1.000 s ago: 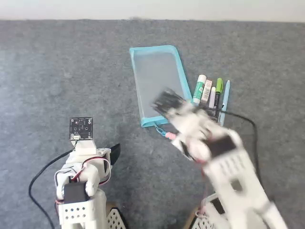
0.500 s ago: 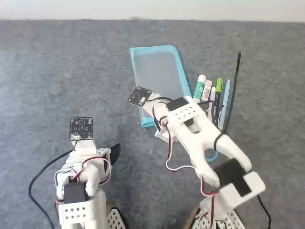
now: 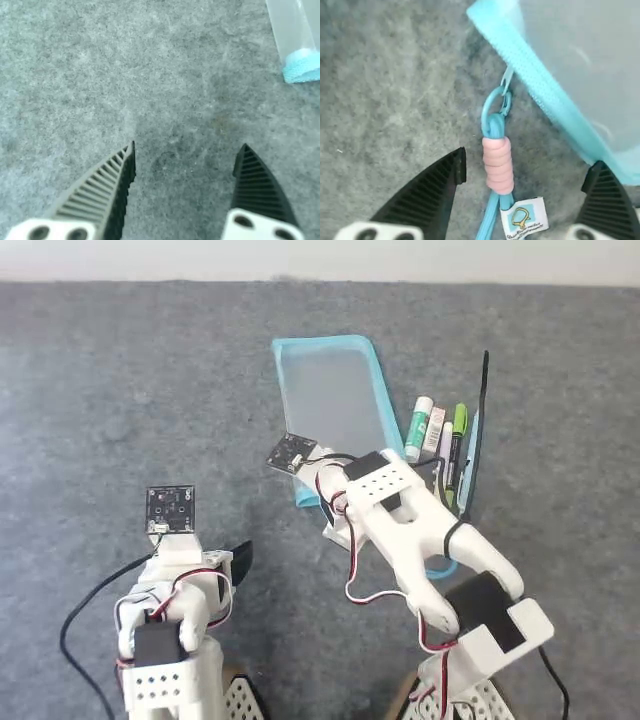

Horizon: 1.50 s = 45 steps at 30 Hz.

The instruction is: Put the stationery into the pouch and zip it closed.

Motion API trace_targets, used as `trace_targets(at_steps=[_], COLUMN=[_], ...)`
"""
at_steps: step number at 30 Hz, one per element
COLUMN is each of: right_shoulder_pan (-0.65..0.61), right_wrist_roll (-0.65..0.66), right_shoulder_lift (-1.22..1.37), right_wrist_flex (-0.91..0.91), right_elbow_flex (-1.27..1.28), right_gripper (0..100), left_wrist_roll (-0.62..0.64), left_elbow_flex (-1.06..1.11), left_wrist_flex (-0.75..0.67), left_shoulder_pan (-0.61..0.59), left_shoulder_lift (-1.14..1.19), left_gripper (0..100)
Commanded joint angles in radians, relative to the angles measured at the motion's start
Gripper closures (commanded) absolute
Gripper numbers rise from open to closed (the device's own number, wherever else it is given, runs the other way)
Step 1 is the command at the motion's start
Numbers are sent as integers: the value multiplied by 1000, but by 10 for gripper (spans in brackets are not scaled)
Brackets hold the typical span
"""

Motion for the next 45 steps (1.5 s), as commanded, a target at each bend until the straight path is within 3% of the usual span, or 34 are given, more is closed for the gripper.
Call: trace_targets(at_steps=[1,10,19,25,34,42,45], right_shoulder_pan=[-13,-16,-16,-24,-27,-25,-25], right_wrist_roll=[-40,-161,-161,-167,-170,-196,-229], right_shoulder_lift=[-10,-10,-8,-7,-7,-10,-22], right_wrist_flex=[15,73,70,30,19,22,28], right_elbow_flex=[-5,-3,-3,29,64,63,57], right_gripper=[637,637,639,744,760,995,991], left_wrist_roll=[-9,-9,-9,-9,-9,-9,-9], left_elbow_flex=[-8,-8,-8,-8,-8,-8,-8], left_wrist_flex=[5,5,5,5,5,5,5], left_shoulder_pan=[3,3,3,3,3,3,3], left_shoulder_lift=[-17,-17,-17,-17,-17,-17,-17], left_gripper=[695,695,695,695,695,695,695])
